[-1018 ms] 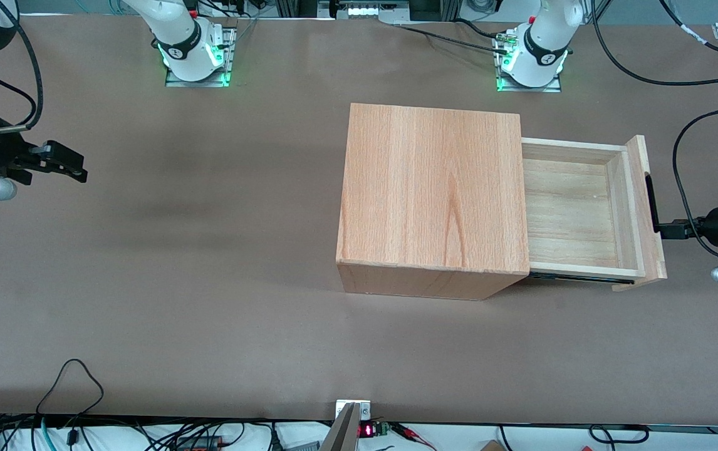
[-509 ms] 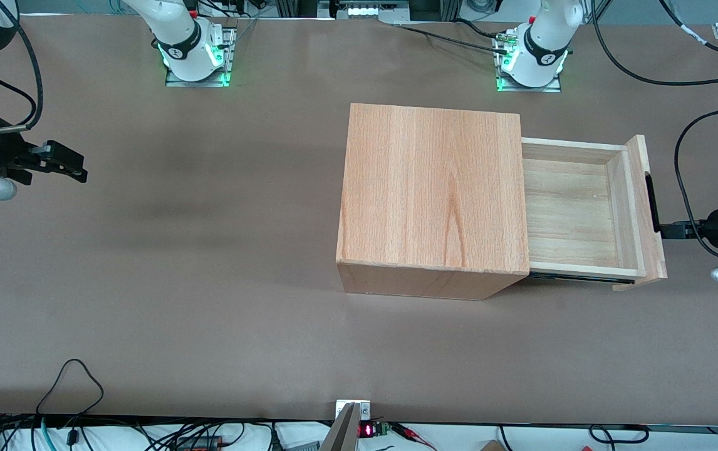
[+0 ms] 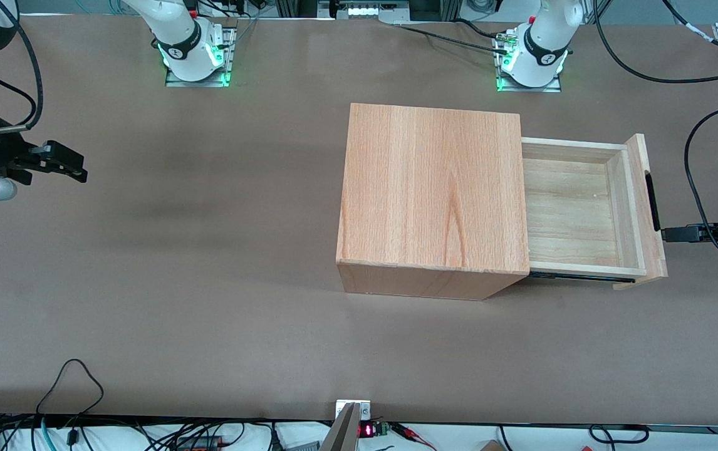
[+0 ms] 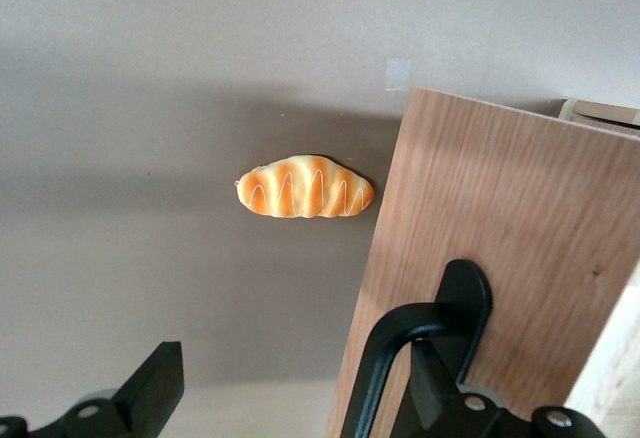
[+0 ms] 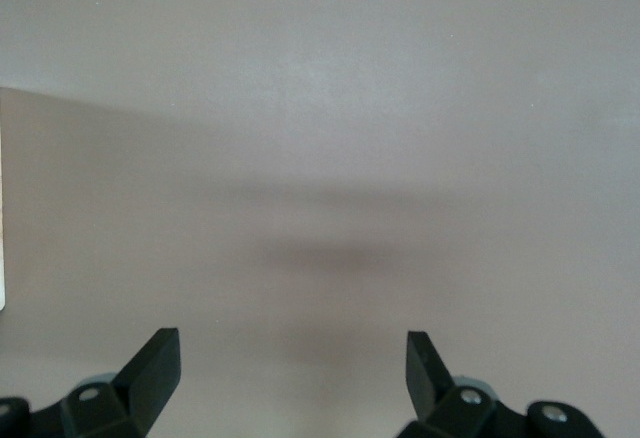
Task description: Open top drawer with left arm
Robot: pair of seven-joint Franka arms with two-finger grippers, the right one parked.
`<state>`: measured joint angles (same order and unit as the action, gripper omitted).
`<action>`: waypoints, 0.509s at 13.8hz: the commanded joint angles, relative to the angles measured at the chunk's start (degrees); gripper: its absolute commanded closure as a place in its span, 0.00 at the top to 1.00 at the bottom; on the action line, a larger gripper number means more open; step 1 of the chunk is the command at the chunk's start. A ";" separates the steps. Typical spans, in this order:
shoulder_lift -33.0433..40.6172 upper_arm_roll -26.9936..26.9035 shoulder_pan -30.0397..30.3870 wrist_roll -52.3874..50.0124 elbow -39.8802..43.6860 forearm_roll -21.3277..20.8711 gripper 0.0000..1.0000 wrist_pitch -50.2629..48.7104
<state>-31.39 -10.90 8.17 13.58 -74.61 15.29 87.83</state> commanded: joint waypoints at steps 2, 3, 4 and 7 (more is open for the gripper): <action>-1.57 0.44 1.06 0.39 3.50 -0.61 1.00 -2.92; -0.61 0.36 1.06 0.39 3.85 -0.79 1.00 -3.27; 0.44 0.27 0.71 0.31 3.77 -1.05 1.00 -3.45; 0.80 0.53 0.71 0.22 4.29 -0.96 1.00 -5.47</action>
<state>-30.90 -10.88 8.61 13.58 -71.35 15.29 83.89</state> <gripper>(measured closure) 0.000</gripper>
